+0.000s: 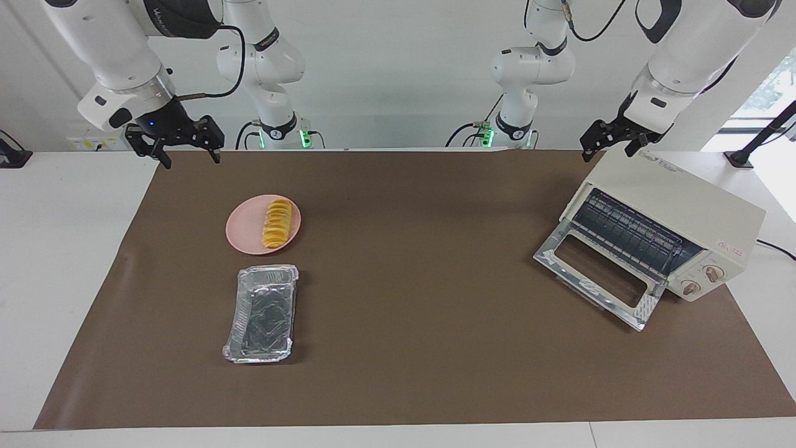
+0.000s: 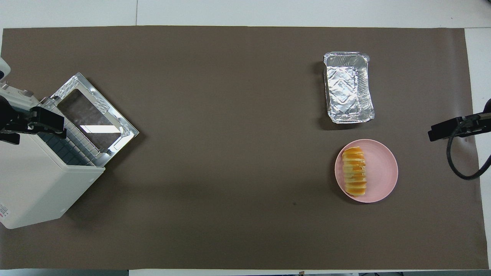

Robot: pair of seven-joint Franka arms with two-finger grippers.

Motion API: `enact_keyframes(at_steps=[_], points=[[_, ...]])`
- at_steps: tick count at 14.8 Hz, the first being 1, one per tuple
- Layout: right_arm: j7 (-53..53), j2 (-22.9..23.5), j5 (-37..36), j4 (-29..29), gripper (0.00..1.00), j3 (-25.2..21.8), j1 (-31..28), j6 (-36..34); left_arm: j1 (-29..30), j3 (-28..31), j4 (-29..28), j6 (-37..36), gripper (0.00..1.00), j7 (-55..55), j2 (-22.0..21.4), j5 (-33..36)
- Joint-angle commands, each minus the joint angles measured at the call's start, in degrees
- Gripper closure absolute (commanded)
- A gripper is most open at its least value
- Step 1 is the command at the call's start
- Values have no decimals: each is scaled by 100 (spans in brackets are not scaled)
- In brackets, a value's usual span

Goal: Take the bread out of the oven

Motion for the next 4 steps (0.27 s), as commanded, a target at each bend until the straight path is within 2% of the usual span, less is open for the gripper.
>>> enact_keyframes(at_steps=[1,4], points=[[-73,15,2,12,0,53,-99,20,44,10,-218,106,0,22,-180,-117],[-73,6,2,12,0,53,-116,11,44,10,-218,106,0,22,-180,-117]])
